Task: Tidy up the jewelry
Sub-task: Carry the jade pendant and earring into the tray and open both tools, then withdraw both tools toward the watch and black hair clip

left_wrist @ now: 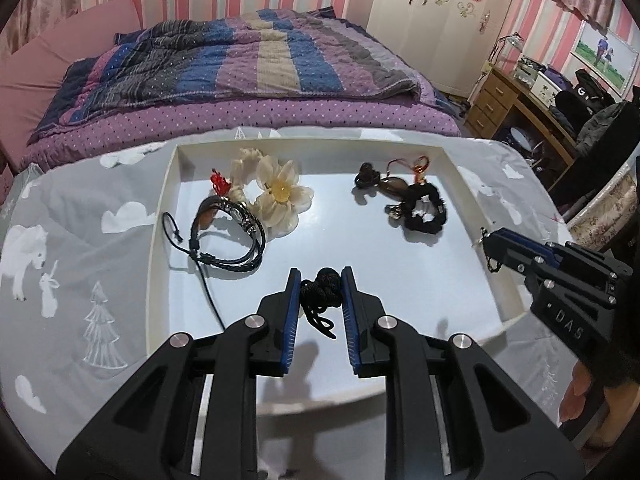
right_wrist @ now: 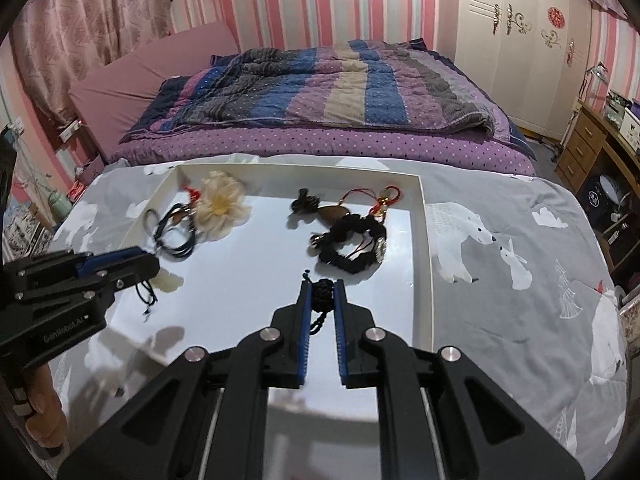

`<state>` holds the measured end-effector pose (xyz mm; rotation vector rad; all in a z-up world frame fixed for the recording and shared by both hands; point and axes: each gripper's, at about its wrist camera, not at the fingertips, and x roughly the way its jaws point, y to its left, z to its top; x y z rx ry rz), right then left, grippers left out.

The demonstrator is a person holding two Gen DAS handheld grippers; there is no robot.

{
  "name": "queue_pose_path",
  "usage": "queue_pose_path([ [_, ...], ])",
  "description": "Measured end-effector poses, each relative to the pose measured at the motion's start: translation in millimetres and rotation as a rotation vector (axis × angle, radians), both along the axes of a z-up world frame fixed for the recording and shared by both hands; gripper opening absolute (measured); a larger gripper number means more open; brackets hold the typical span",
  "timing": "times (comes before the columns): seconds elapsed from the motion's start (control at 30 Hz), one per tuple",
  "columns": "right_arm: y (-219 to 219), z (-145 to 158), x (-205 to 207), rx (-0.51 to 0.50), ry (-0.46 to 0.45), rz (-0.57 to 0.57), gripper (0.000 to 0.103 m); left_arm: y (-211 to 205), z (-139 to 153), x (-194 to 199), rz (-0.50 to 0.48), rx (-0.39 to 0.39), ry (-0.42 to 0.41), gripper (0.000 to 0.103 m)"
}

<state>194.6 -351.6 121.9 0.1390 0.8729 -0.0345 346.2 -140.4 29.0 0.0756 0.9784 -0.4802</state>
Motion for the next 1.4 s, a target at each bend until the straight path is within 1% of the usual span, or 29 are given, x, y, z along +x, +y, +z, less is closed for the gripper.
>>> queue_pose_path([
  [0.13,-11.8,-16.2,7.9,0.025,-0.013,-0.030,0.011,-0.4,-13.9,7.9,-0.001,0.006,-0.001,0.019],
  [0.2,-14.4,-25.1,12.5,0.017,-0.011,-0.039,0.011,1.5,-16.0,12.0,-0.002,0.005,-0.009,0.019],
  [0.3,-16.2,-37.2,19.3,0.008,0.008,-0.043,0.011,0.8,-24.2,17.4,-0.001,0.011,0.004,0.019],
  [0.4,-19.2,-45.7,22.7,0.006,0.008,-0.054,0.011,1.8,-23.4,16.1,0.001,0.010,-0.008,0.019],
  [0.5,-20.5,-48.6,22.9,0.006,-0.009,-0.069,0.011,3.3,-24.0,15.9,0.010,0.002,-0.011,0.019],
  [0.6,-20.2,-50.5,23.4,-0.026,-0.026,-0.085,0.011,3.7,-24.8,17.4,0.016,0.009,-0.022,0.019],
  [0.73,-22.3,-51.1,22.2,-0.038,-0.033,-0.100,0.011,7.6,-27.1,20.1,0.031,0.019,-0.026,0.019],
  [0.9,-23.6,-58.3,23.6,-0.038,-0.015,-0.102,0.011,11.7,-28.3,21.6,0.055,0.049,-0.048,0.019],
  [1.13,-22.4,-64.0,25.5,-0.026,-0.007,-0.107,0.011,16.0,-36.1,27.6,0.074,0.062,-0.018,0.019],
  [1.4,-24.7,-71.7,27.4,-0.007,0.007,-0.116,0.011,13.5,-40.8,26.9,0.081,0.083,-0.018,0.020],
])
